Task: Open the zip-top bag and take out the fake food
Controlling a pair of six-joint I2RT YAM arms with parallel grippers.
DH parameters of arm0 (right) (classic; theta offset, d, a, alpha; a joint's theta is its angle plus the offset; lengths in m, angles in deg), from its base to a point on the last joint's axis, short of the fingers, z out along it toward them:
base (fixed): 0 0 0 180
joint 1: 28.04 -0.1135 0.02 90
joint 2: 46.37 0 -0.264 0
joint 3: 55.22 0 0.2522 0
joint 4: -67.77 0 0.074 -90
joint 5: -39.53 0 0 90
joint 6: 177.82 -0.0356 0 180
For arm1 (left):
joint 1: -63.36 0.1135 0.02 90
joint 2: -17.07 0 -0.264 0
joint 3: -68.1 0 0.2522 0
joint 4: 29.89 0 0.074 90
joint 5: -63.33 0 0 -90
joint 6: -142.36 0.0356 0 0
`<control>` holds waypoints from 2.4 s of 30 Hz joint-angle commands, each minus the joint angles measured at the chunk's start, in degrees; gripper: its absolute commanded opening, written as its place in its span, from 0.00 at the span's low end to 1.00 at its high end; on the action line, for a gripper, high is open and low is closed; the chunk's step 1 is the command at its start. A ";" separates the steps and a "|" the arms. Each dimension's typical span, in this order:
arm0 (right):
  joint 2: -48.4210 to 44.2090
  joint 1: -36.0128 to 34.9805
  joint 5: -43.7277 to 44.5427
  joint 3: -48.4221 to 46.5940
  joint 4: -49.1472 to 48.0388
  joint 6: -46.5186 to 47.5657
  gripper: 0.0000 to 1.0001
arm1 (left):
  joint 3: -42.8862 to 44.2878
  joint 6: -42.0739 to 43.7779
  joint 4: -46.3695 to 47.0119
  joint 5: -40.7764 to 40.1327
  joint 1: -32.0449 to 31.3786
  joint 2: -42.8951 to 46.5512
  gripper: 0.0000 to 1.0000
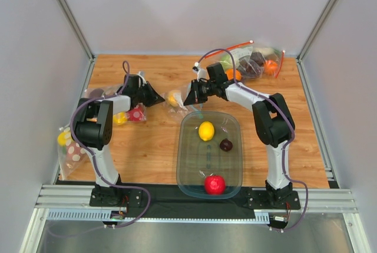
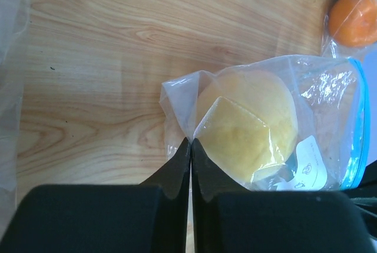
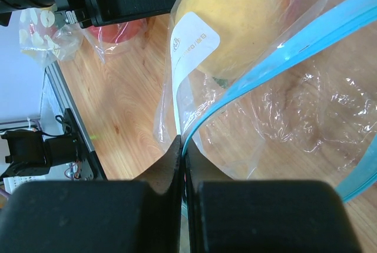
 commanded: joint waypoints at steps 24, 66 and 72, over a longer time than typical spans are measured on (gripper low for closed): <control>-8.76 9.16 6.57 8.98 -11.72 -5.95 0.55 | -0.52 4.04 2.49 7.00 0.21 0.84 0.00; 7.76 -2.44 9.74 -7.72 -11.20 -8.41 0.67 | 8.17 12.48 -6.83 11.22 -2.60 -2.33 0.00; 8.90 -3.67 11.76 -10.09 -9.17 -7.27 0.74 | 8.88 12.57 -6.92 11.93 -3.39 -2.68 0.00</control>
